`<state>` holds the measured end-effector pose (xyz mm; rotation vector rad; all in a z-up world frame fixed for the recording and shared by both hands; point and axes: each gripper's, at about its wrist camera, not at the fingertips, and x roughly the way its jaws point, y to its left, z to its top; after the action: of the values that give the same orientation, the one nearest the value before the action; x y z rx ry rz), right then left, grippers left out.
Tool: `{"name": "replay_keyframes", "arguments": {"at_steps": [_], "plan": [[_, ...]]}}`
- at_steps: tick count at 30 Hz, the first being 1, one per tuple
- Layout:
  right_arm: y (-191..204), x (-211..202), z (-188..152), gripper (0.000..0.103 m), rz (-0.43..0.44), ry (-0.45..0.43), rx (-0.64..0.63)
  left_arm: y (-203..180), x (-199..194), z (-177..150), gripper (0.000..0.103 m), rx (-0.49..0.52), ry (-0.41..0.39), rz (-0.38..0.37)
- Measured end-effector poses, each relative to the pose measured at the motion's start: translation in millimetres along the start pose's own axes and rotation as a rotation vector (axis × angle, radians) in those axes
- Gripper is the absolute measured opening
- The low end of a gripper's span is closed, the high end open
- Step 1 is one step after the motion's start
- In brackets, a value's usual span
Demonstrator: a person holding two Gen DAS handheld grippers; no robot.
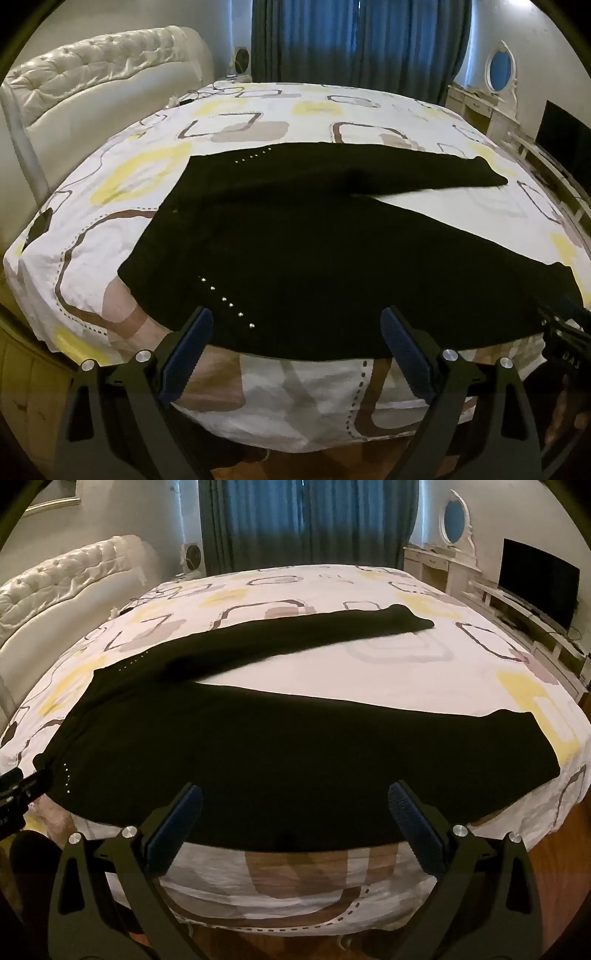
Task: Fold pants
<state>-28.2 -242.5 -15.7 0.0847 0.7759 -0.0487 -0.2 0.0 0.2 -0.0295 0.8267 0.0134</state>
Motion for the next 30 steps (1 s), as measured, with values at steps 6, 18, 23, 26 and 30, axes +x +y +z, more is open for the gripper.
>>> {"name": "replay_keyframes", "arguments": {"at_steps": [6, 18, 23, 26, 30], "plan": [[-0.2, 0.8, -0.2, 0.101, -0.002, 0.002, 0.0, -7.7, 3.2, -1.7, 0.091, 0.009, 0.018, 0.02], [-5.5, 2.0, -0.9, 0.101, -0.001, 0.004, 0.007, 0.3, 7.5, -5.9, 0.091, -0.02, 0.032, 0.003], [-4.5, 2.3, -1.1, 0.101, 0.0, 0.004, 0.009, 0.0, 8.5, -6.6, 0.091, -0.024, 0.038, 0.003], [-5.8, 4.5, 1.8, 0.101, 0.0, 0.006, 0.009, 0.4, 7.5, -6.9, 0.092, -0.025, 0.038, 0.003], [-5.1, 4.7, -1.6, 0.101, 0.0, 0.007, 0.011, -0.1, 8.1, -8.6, 0.092, -0.025, 0.042, 0.005]]}}
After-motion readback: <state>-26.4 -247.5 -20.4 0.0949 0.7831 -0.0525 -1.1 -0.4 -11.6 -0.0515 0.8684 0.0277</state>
